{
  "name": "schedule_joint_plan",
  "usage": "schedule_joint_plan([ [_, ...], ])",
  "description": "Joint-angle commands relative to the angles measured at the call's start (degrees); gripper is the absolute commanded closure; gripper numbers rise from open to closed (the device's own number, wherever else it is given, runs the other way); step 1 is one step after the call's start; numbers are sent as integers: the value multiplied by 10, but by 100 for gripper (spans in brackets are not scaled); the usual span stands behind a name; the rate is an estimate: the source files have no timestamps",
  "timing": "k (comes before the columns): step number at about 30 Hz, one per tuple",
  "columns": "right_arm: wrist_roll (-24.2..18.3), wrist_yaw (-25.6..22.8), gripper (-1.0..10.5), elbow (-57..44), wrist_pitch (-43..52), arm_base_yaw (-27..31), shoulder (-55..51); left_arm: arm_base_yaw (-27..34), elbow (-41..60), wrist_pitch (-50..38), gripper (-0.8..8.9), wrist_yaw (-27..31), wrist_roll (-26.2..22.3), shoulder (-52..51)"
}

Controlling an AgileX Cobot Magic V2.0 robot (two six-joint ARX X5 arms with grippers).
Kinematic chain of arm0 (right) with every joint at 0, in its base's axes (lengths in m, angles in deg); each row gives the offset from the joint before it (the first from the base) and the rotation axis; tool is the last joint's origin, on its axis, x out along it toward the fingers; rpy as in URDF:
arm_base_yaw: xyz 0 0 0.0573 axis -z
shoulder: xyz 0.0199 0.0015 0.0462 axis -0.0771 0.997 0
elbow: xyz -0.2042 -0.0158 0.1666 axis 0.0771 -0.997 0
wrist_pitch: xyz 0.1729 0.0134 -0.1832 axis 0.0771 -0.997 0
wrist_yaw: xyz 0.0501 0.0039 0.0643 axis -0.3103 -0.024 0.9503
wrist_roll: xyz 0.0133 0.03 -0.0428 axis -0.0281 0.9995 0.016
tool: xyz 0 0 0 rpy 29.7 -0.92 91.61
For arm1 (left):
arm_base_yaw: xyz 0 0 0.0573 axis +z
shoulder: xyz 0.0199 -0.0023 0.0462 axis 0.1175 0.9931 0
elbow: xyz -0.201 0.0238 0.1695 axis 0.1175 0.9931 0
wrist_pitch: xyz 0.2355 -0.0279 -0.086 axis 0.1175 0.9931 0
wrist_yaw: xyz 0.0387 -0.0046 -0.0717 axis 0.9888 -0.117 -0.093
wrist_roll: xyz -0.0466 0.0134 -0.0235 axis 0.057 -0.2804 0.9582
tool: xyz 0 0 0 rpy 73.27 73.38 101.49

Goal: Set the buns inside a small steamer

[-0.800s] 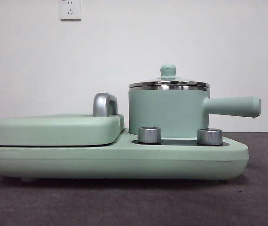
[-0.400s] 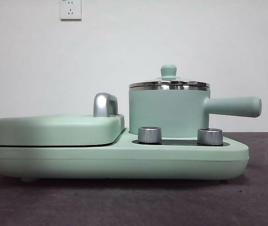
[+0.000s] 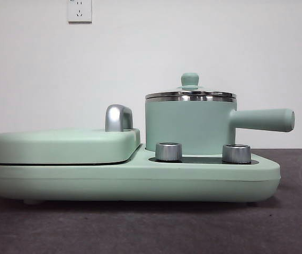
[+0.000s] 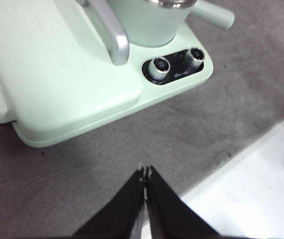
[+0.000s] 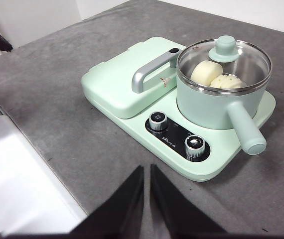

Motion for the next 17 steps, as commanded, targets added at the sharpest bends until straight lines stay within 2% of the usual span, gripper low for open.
schedule_joint_plan([
  [1,-6,0,927,6,6,-3,1,-3,2,-16,807,3,2,-12],
  [4,-6,0,927,6,6,-3,1,17,33,-52,807,3,2,-37],
  [6,-6,0,927,6,6,-3,1,52,68,-90,807,-1,2,-64],
  [11,-6,0,927,6,6,-3,1,182,210,-243,807,-4,-2,-156],
  [15,-6,0,927,6,6,-3,1,286,312,-323,807,-3,-56,-233],
  [17,-6,0,927,6,6,-3,1,335,363,-340,807,-1,-108,-275],
])
